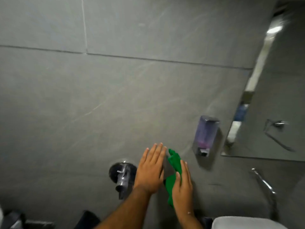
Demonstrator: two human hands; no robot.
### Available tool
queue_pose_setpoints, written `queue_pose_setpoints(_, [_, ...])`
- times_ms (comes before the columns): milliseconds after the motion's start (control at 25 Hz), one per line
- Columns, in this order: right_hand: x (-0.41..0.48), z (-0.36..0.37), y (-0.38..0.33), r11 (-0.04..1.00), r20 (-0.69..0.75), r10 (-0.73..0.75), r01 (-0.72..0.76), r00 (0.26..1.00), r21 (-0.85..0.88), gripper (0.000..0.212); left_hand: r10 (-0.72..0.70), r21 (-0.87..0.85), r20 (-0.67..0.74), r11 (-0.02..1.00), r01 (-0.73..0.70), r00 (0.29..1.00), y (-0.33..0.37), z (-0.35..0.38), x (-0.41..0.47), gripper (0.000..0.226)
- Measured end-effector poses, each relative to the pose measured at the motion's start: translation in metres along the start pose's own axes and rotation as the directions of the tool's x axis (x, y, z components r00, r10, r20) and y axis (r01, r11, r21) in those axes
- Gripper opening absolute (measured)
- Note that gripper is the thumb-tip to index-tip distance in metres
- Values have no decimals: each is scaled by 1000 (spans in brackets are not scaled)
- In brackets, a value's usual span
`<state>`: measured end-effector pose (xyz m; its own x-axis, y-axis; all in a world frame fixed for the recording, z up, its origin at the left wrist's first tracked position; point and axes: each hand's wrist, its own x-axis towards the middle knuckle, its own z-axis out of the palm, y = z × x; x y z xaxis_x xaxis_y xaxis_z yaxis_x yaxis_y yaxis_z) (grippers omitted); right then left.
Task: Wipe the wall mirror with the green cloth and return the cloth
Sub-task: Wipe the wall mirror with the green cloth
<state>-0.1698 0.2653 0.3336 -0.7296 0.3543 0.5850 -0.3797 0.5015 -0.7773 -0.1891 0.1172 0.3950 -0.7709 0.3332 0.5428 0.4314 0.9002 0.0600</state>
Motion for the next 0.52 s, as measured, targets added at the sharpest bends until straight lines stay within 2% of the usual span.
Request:
queue_pose_setpoints(80, [36, -21, -39, 992, -153, -85, 97, 985, 76, 49, 55, 8, -106, 998, -54, 993, 16, -31, 40, 83])
queue_pose_setpoints(200, [81, -56, -74, 971, -328, -134, 189, 935, 144, 49, 100, 6, -215, 995, -101, 971, 40, -60, 90, 86])
queue_pose_setpoints(360, [125, -108, -71, 946, -557, -20, 196, 830, 257, 50, 183, 48, -356, 983, -177, 917, 86, -89, 162, 81])
queue_pose_setpoints(520, [167, -139, -15, 912, -613, 161, 121, 774, 392, 56, 167, 56, -369, 986, -157, 914, 147, -119, 265, 80])
